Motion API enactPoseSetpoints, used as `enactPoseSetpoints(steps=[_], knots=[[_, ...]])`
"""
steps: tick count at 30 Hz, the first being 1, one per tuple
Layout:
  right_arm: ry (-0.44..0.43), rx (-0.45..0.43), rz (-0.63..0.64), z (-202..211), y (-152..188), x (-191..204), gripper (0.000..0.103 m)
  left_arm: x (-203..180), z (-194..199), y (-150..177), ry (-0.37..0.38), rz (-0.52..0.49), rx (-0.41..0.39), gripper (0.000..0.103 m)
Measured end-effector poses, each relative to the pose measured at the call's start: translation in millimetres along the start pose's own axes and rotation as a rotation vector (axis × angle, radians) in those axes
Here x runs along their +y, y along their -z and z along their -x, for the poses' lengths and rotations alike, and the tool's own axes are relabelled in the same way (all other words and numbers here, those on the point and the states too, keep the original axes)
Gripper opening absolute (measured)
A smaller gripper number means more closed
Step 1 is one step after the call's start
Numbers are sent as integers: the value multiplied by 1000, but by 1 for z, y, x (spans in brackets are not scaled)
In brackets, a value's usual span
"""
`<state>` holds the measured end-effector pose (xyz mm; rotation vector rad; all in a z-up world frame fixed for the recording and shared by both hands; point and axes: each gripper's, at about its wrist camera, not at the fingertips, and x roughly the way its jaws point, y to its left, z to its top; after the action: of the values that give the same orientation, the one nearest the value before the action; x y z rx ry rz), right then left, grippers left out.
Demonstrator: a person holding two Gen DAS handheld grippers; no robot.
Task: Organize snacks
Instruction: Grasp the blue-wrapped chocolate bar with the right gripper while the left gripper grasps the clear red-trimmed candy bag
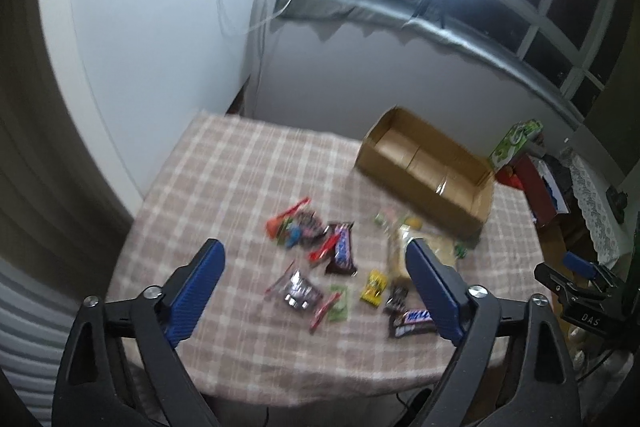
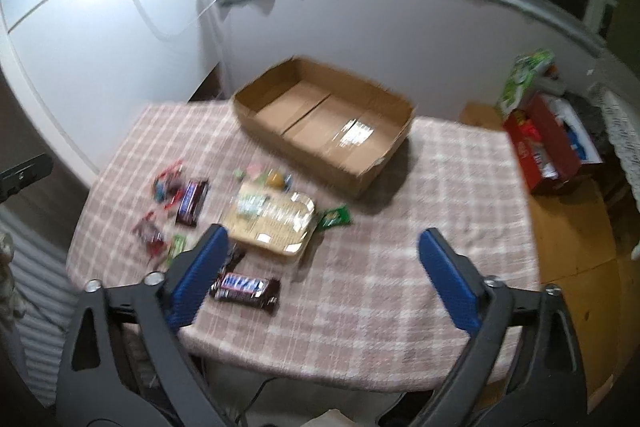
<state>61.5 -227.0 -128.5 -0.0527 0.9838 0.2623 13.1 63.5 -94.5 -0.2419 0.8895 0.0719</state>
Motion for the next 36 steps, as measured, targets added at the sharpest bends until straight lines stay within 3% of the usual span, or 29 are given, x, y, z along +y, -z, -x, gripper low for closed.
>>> enactPoseSetpoints(steps=[2,7,15,21,29,36], knots=[[-33,41,19,-13,7,3,90,7,-11,9,1,10,47,82],[-89,142,109,-42,23,16,74,19,-37,33,18,47,156,66],[-176,260,199,-86,41,35,57,28,-74,53,73,120,247,65],[-216,288,327,-101,40,51,51,25,-99,53,132,156,283,65],[-267,351,493,-125,42,74,50,23,-123,53,166,209,320,65],[-299,398,558,-143,46,83,50,23,-139,49,168,230,335,65]])
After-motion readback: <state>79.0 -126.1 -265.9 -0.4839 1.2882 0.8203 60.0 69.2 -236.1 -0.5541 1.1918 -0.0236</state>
